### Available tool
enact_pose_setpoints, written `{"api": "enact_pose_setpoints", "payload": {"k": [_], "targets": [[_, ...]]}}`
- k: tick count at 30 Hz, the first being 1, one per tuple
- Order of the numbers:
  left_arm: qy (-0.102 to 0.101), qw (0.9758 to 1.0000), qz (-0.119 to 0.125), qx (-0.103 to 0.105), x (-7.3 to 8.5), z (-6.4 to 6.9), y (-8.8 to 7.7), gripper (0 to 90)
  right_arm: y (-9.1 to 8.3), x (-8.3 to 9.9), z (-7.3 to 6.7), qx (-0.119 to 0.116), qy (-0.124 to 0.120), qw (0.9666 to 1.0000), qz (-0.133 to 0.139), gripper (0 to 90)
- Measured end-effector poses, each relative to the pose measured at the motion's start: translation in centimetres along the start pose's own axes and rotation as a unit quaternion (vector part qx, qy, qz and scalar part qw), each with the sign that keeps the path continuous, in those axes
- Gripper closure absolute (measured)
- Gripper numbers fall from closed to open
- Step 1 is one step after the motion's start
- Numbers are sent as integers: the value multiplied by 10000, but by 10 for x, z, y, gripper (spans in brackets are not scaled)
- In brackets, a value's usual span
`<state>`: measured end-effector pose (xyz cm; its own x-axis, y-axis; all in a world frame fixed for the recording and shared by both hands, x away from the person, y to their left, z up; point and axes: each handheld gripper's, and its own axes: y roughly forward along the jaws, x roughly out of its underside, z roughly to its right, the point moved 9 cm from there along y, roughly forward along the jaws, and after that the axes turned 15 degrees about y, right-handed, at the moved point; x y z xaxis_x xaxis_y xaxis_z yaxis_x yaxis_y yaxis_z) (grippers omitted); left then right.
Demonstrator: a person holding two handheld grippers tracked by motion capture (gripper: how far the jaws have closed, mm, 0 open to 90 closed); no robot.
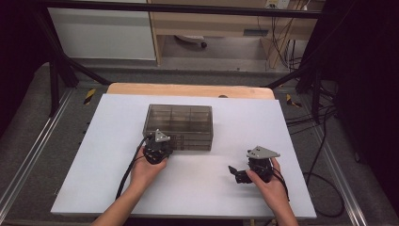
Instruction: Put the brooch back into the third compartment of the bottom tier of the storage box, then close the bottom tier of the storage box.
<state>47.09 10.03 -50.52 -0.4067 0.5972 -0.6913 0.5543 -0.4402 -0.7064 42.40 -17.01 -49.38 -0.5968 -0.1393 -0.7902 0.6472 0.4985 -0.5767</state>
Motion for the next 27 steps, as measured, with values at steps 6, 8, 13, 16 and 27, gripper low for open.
{"api": "enact_pose_setpoints", "payload": {"k": [6,8,13,16,27], "targets": [[53,10000,65,14,-2,1,-8,900,0,0,0,-3,-7,10000,-1,19],[40,10000,84,9,-2,0,-10,900,0,0,0,6,-3,10000,1,20],[61,9998,161,21,-4,1,-16,900,0,0,0,6,-16,10000,6,20],[68,9998,208,30,-5,2,-20,900,0,0,0,0,-9,10000,-4,20],[104,9995,301,5,-9,2,-30,900,0,0,0,-1,9,10000,-6,20]]}}
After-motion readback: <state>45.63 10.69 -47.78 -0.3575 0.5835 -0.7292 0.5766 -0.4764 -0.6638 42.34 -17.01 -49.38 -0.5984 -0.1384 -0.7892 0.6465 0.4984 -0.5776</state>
